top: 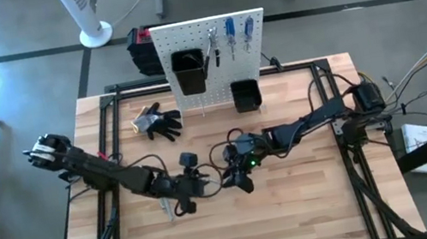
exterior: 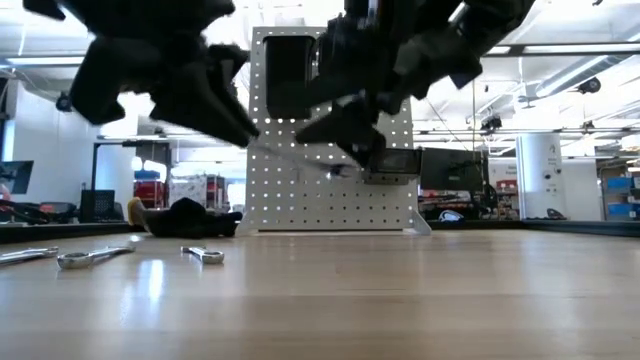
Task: Hang tools onto peg board
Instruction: Hang the silver wrench on the peg board
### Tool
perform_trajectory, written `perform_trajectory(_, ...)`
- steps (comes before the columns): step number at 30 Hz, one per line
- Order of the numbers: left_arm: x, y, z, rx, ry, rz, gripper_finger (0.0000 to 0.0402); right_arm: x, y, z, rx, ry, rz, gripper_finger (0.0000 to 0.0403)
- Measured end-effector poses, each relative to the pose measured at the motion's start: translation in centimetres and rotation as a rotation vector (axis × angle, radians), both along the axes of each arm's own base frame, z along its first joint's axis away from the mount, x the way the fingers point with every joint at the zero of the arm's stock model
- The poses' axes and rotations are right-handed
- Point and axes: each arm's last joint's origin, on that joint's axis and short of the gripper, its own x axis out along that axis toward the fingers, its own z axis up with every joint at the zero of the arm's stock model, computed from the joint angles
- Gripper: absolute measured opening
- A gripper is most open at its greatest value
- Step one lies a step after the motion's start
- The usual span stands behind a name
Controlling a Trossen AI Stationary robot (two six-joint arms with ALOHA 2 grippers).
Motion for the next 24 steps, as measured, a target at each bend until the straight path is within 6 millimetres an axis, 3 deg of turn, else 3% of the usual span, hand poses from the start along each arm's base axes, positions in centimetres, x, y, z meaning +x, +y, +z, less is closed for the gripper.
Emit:
perform_trajectory(5, 0.6, -0.2, 1.2, 0.038, -0.015, -0.040, 0.0067, 0.3, 0.0, -1.8, -0.014, 0.049, -0.004, 0.0151)
perform_trajectory(10, 0.7, -0.2, 1.3, 0.049, -0.010, -0.045, 0.0067, 0.3, 0.3, -2.0, -0.015, 0.039, 0.064, 0.0120)
perform_trajectory(16, 0.7, 0.0, 1.3, 0.043, -0.012, -0.039, 0.0067, 0.3, 0.3, -2.1, -0.063, 0.020, 0.095, 0.0017)
perform_trajectory(24, 0.4, 0.2, 1.8, 0.005, -0.037, 0.026, 0.0033, 0.3, 0.4, -2.2, -0.133, 0.001, 0.062, 0.0003)
